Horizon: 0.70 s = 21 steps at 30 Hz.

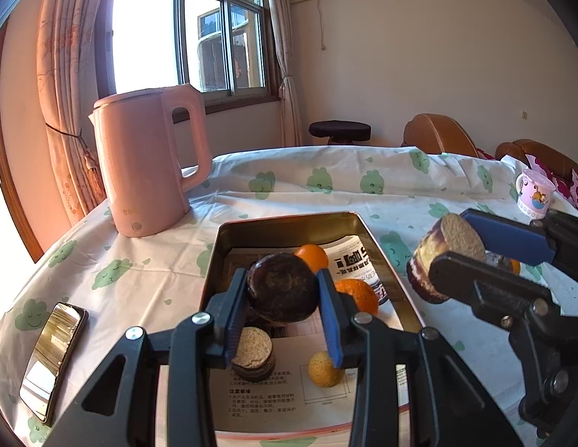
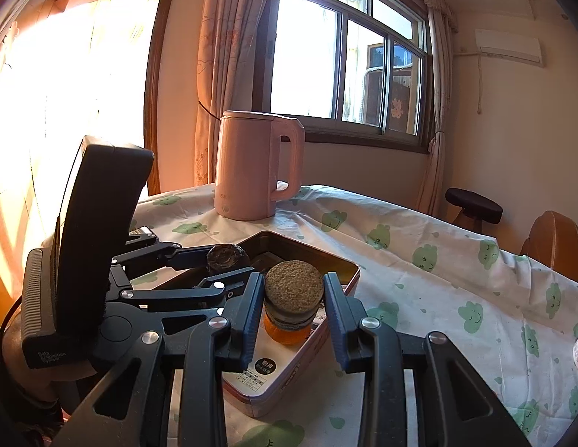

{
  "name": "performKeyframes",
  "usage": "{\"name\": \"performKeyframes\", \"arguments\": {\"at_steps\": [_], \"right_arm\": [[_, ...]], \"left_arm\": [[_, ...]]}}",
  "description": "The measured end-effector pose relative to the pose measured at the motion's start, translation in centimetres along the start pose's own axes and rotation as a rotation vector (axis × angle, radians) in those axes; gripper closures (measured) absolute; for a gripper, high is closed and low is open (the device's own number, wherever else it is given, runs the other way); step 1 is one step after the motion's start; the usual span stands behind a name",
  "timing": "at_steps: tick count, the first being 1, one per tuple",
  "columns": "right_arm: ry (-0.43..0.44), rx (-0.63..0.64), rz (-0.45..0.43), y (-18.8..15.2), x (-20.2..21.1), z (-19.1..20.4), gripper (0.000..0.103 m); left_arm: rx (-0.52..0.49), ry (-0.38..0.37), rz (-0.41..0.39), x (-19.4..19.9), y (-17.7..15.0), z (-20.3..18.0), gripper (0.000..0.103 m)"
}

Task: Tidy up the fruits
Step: 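Lower the dark fruit into the tin with the left tool while the right tool lowers the cake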

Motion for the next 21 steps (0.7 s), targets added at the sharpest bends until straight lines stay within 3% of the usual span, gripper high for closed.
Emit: {"name": "performKeyframes", "arguments": {"at_steps": [21], "right_arm": [[0.012, -0.011, 0.052, -0.8, -2.2, 1.1, 0.068]], "left_arm": [[0.024, 0.024, 0.057, -1.4, -0.7, 1.7, 0.065]]}}
Point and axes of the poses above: each gripper's, at about its wrist camera, not at the fingertips, and x roughly against the way its jaws point, z to its left, y to its top, the point moved 1 cm from there along -x, roughly the way its jaws point, and after that the axes turned 3 degrees about -x, right-handed, at the moved point
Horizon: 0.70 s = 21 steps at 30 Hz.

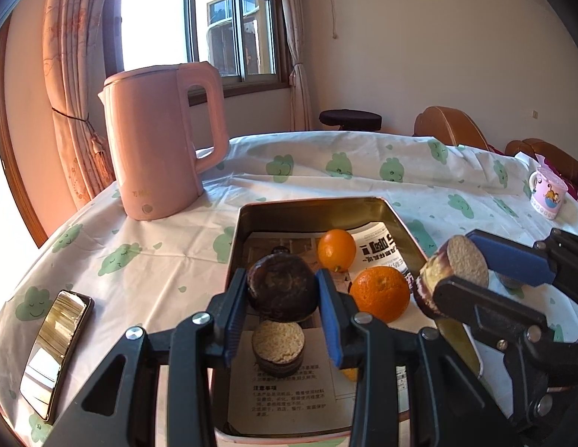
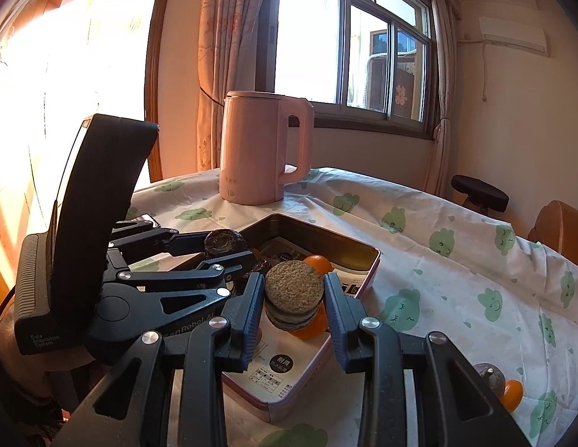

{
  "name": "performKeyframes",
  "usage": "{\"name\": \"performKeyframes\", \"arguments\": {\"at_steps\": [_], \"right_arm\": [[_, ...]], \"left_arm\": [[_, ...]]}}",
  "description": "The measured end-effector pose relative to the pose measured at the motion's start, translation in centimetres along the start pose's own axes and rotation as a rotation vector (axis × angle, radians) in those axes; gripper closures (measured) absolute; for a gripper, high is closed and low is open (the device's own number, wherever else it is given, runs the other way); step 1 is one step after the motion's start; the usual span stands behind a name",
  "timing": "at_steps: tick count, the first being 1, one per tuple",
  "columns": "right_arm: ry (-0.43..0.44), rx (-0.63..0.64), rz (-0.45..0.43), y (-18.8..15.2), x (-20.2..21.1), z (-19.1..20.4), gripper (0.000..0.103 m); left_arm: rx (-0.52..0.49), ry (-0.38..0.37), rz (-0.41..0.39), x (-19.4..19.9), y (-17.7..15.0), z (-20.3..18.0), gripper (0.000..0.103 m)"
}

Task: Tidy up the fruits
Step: 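Lower the dark fruit into the tin with the left tool while the right tool lowers the cake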

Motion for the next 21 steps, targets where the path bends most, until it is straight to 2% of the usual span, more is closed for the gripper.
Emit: {"name": "performKeyframes", "arguments": {"at_steps": [21], "right_arm": [[-0.008, -0.006, 0.084, -0.9, -2.1, 0.2, 0.068]], "left_arm": [[0.02, 0.0, 0.081, -1.4, -0.2, 0.3, 0.065]]}}
Point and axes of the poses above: each gripper's, at about its wrist camera, not at the fingertips, and x roughly against the way its jaws point, z to its left, y to its top, the point moved 1 cm from there along -x, roughly the way its jaws point, and after that the axes turned 3 degrees about -x, right-handed, at the moved point
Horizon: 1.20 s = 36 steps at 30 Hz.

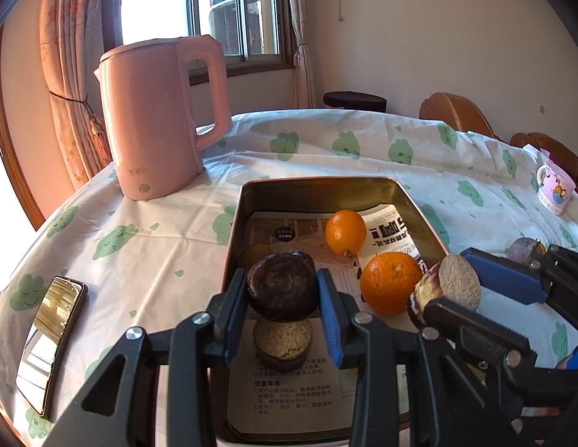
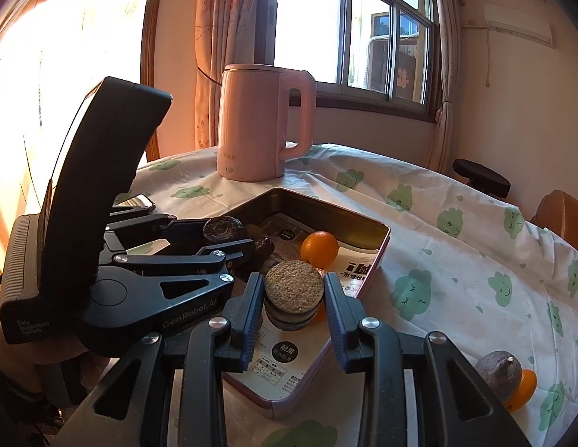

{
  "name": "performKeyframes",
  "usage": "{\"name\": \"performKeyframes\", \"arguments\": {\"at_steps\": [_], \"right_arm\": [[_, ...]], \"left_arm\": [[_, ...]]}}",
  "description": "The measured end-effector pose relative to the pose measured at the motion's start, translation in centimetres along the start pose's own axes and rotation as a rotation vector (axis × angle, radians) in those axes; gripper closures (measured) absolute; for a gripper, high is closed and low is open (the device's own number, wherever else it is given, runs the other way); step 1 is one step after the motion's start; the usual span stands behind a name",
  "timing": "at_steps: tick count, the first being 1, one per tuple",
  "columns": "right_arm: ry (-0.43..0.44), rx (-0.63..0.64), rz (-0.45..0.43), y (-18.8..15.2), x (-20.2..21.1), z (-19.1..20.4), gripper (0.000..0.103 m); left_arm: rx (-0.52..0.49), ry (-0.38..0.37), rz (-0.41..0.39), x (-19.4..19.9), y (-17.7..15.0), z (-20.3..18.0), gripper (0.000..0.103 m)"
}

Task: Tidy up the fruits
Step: 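Lower the dark fruit into the tin with the left tool while the right tool lowers the cake, then open the left tool to release the dark fruit while the right tool releases the cake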

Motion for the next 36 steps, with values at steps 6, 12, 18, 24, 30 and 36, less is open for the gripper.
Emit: {"name": "performKeyframes", "arguments": {"at_steps": [6, 12, 18, 24, 30, 36], "right_arm": [[0.002, -0.009, 0.023, 0.0, -0.5, -0.1, 0.068], [0.008, -0.011, 0.048, -0.1, -0.9, -0.2, 0.068], [0.003, -0.015, 0.057, -0.1, -1.1, -0.3, 0.068], [0.0, -0.022, 0.05, -0.1, -1.0, -0.4, 0.066], [-0.006, -0.044, 0.012, -0.1, -0.1, -0.8, 0.054], [-0.058, -0.036, -0.006, -1.2, 2.7, -2.7, 0.05]], "left_arm": [[-0.003, 0.003, 0.016, -0.3, 0.0, -0.1, 0.065], [-0.015, 0.013, 0.023, -0.3, 0.1, -0.4, 0.065], [-0.014, 0.014, 0.023, -0.4, 0.1, -0.3, 0.064], [-0.009, 0.021, 0.013, -0.3, 0.1, 0.0, 0.052], [0.023, 0.002, -0.04, 0.9, -0.2, 0.1, 0.046], [-0.004, -0.017, -0.097, 2.8, -0.1, -2.2, 0.025]]}}
Point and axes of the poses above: each gripper's, at about its wrist camera, not at the fingertips, and x roughly against the way its jaws point, z to its left, y to its top, the point moved 1 cm from there along -x, roughly the way its jaws point, and after that the axes turned 3 degrees about -x, right-handed, at the moved point
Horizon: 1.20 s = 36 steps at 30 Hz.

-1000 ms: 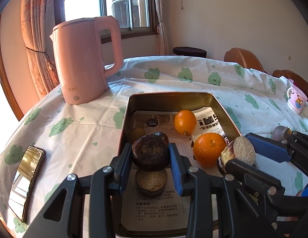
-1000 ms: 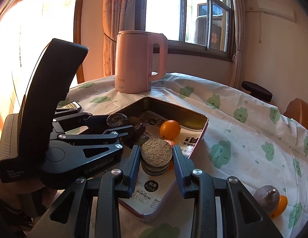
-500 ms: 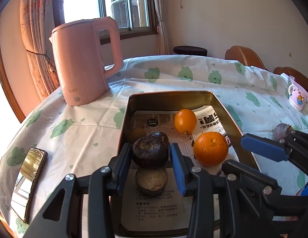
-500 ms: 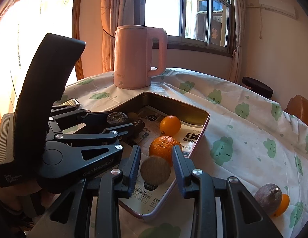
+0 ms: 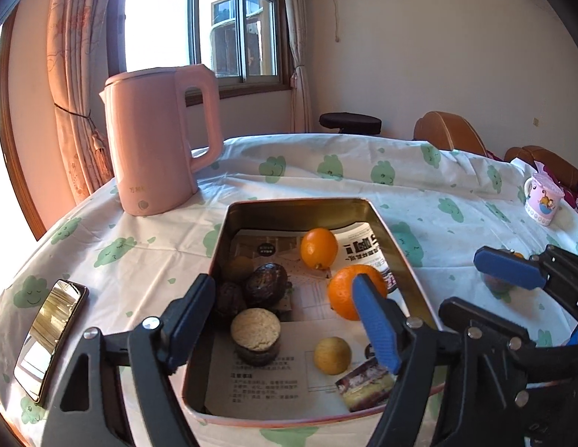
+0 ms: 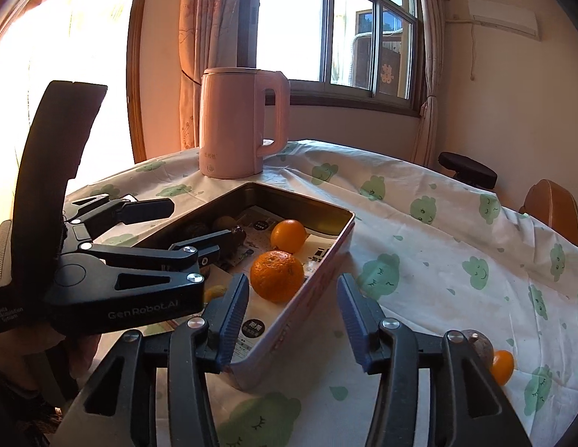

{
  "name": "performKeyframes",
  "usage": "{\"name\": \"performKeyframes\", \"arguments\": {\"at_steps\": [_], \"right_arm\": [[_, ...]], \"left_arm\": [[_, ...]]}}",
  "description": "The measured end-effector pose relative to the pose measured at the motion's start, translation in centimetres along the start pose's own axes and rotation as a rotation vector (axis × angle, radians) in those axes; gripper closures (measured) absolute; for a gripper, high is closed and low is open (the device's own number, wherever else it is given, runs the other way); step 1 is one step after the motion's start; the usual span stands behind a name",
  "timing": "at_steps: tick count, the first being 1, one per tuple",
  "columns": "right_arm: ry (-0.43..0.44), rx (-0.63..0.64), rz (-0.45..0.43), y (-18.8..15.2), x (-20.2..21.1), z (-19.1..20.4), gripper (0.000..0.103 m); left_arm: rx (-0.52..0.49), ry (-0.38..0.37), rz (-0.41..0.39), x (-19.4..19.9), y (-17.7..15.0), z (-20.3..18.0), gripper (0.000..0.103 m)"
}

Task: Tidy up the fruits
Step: 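Open the left tool to release the dark fruit while the right tool releases the cake, then withdraw both tools from the tin toward the dark pear-shaped fruit and orange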

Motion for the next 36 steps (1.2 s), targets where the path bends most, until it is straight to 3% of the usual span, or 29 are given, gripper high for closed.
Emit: {"name": "performKeyframes", "arguments": {"at_steps": [15, 21, 31, 33, 35, 36], "right_arm": [[-0.355, -0.26, -0.02, -4.2, 7.3, -14.7, 0.036], [-0.393, -0.308, -0.03, -4.9, 8.4, -16.6, 0.035], [-0.398, -0.336, -0.043, -5.1, 8.9, -17.3, 0.032], [-0.398, -0.332, -0.04, -5.0, 8.8, -17.3, 0.031], [-0.398, -0.331, -0.038, -5.0, 8.8, -17.2, 0.031], [-0.397, -0.33, -0.036, -5.0, 8.7, -17.2, 0.031]], "left_arm": [[-0.179, -0.201, 0.012, 0.2, 2.0, -14.3, 0.024], [-0.208, -0.248, 0.077, -1.6, 1.6, -18.1, 0.024], [-0.196, -0.295, 0.174, -4.5, 1.6, -19.8, 0.024], [-0.177, -0.317, 0.188, -4.9, 1.6, -19.5, 0.029], [-0.171, -0.365, 0.197, -5.0, 1.6, -19.4, 0.049], [-0.169, -0.388, 0.199, -4.9, 1.5, -19.4, 0.051]]}}
Point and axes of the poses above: each gripper's, at about its wrist camera, not at the fingertips, and x roughly against the way its jaws point, z to its left, y to its top, the point moved 1 cm from there along -x, roughly the way its jaws point, and after that the axes turned 3 degrees about -x, right-handed, at the moved point
